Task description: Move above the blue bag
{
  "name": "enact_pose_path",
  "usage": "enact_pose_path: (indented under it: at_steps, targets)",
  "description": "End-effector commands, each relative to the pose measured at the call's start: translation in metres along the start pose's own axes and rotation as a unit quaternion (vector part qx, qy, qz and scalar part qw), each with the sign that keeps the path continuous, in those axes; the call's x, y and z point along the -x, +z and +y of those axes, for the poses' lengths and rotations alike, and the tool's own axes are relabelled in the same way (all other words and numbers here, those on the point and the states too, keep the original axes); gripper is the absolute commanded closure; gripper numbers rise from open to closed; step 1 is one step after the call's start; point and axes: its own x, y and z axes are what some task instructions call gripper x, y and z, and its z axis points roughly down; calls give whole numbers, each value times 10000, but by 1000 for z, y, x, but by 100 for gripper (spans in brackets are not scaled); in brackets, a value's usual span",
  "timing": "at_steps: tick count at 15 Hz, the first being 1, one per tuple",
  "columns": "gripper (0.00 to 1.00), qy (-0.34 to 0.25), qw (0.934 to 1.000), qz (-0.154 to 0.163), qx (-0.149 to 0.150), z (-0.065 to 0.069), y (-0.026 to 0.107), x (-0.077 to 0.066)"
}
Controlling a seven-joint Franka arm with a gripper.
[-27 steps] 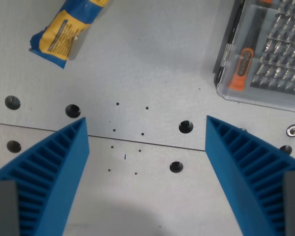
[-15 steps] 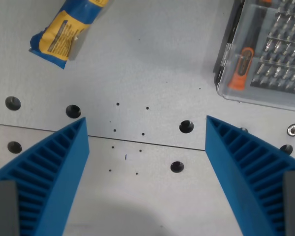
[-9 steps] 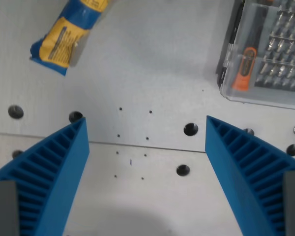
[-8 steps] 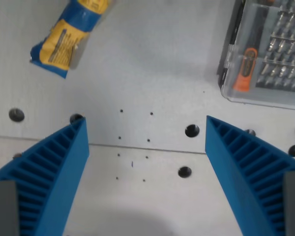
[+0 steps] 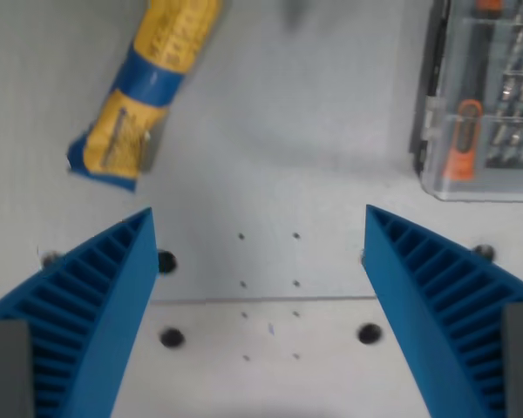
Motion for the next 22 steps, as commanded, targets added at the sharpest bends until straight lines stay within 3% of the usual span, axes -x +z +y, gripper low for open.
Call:
enact_pose_path:
  at_steps: [1,10,17,22]
  targets:
    - [0,1240,9923,-50,61,-8,6,-13]
    - [0,2186,9758,19,97,-25,35,-34]
    - [0,2600,9654,79,167,-37,55,-45]
    - [0,2668,9634,93,222,-43,66,-51]
